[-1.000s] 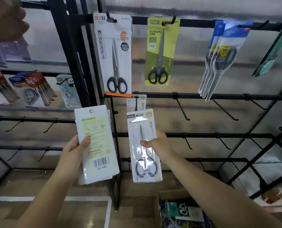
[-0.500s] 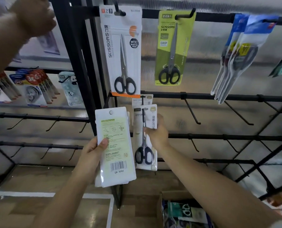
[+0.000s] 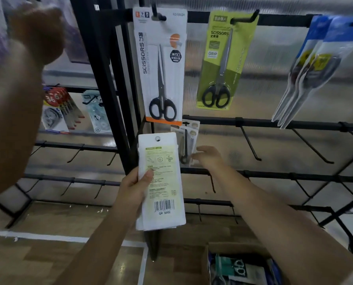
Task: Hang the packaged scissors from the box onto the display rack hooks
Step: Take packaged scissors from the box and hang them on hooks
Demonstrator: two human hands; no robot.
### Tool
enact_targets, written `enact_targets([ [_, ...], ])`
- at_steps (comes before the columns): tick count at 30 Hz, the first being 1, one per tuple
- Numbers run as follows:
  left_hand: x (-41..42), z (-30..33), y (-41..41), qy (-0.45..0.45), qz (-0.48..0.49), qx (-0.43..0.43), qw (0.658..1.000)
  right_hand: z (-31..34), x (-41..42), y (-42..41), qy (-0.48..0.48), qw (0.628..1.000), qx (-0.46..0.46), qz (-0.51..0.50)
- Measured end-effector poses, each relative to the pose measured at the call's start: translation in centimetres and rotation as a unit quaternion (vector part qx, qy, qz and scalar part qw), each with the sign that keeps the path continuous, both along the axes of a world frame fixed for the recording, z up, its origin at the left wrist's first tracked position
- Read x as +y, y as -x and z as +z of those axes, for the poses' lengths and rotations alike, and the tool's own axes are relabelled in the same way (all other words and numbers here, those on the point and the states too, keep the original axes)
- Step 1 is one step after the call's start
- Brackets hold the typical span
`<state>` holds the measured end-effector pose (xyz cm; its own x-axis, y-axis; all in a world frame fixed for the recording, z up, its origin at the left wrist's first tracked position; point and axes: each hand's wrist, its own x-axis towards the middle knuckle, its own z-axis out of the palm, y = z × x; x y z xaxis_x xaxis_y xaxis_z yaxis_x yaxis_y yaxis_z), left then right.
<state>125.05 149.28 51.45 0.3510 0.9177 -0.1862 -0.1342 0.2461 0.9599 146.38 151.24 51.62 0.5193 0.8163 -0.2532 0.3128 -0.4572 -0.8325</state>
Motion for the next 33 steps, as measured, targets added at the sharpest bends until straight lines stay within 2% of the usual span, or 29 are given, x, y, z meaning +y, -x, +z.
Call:
enact_targets([
  [5,-0.6,1.3,-1.6,-0.010,-0.007,0.002,1.000,2.4,-5.2,0.8,-0.122,0.988,0.094,-0.009],
  [9,-1.2,2.5,-3.0,-0.030,0.007,-0.019,0.999,3.9,-7.7,2.0,-0.128,0.978,0.147,0.074],
  [11,-1.7,3.2,-3.4,-0.043,0.006,-0.041,0.998,4.3,-8.5,2.1,-0.152,0.974,0.155,0.058],
  [13,-2.2,3.8,-3.7,-0.061,0.003,-0.051,0.997,4.3,-9.2,2.1,-0.180,0.962,0.202,0.029],
  [15,-2.8,4.3,-4.1,-0.065,-0.001,-0.065,0.996,4.3,-9.8,2.3,-0.201,0.945,0.255,0.030],
  [18,-3.4,4.8,-4.6,-0.076,0.016,-0.073,0.994,4.3,-10.4,2.7,-0.228,0.930,0.286,0.039],
  [23,-4.3,5.1,-5.8,-0.109,0.064,-0.047,0.991,5.0,-11.0,4.0,-0.213,0.890,0.401,0.049],
  [27,-4.2,5.8,-6.2,-0.137,0.056,-0.047,0.988,5.8,-11.9,4.2,-0.271,0.890,0.367,0.005],
  [33,-3.5,7.0,-7.2,-0.130,0.047,-0.069,0.988,8.1,-12.1,1.6,-0.300,0.874,0.370,-0.097],
])
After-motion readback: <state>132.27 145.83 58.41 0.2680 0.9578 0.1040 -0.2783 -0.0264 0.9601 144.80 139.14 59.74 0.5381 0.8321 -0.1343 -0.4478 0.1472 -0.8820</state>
